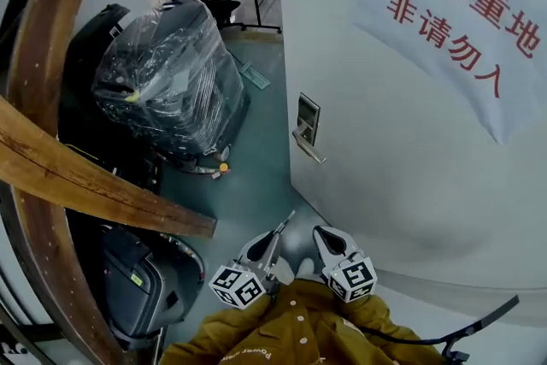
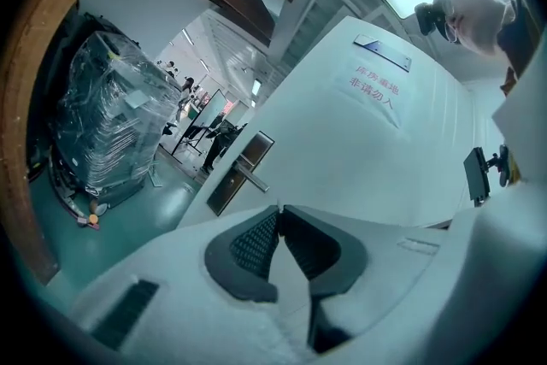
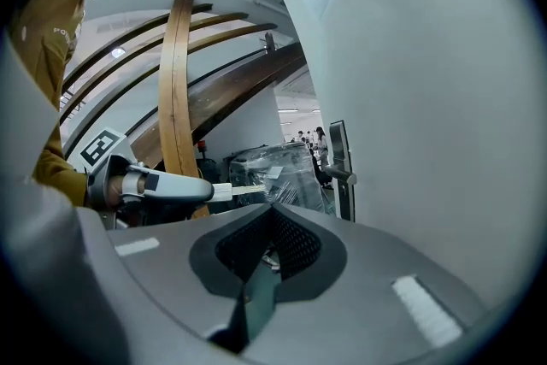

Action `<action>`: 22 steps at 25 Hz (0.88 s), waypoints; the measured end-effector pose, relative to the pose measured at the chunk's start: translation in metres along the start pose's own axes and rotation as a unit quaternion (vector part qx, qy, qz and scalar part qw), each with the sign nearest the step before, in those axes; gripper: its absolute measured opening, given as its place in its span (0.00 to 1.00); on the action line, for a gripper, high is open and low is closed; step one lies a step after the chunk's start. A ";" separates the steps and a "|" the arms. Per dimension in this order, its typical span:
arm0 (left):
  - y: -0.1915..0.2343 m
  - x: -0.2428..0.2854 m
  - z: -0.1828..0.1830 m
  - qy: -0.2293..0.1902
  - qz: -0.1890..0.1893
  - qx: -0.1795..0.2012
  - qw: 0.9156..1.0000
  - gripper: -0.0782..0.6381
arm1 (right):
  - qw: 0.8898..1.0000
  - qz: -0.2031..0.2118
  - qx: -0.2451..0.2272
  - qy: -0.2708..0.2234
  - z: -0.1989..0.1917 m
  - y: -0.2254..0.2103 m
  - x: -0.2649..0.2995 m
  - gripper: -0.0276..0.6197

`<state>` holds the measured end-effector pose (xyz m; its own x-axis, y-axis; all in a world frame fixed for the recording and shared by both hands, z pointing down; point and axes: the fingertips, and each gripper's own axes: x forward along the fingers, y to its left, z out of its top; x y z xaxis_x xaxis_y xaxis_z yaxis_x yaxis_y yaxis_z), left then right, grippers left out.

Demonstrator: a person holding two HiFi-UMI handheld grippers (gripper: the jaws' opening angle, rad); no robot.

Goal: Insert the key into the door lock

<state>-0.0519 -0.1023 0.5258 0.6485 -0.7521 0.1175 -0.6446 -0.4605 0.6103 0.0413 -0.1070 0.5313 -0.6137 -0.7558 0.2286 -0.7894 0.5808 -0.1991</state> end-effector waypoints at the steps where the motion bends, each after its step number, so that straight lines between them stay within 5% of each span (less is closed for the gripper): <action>1: 0.007 0.008 0.004 -0.001 0.001 -0.002 1.000 0.14 | 1.000 -0.003 0.001 0.001 0.000 -0.006 0.006 0.05; 10: 0.076 0.081 0.029 0.036 -0.033 -0.098 0.994 0.14 | 0.998 -0.067 0.016 0.007 0.019 -0.045 0.059 0.05; 22: 0.149 0.203 0.028 0.074 -0.057 -0.266 0.959 0.14 | 0.989 -0.148 0.013 -0.008 0.050 -0.077 0.082 0.05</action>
<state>-0.0276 -0.3366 0.6181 0.7778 -0.6184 0.1123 -0.2938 -0.1998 0.9347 0.0523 -0.2292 0.5178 -0.3548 -0.8962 0.2662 -0.9337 0.3253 -0.1495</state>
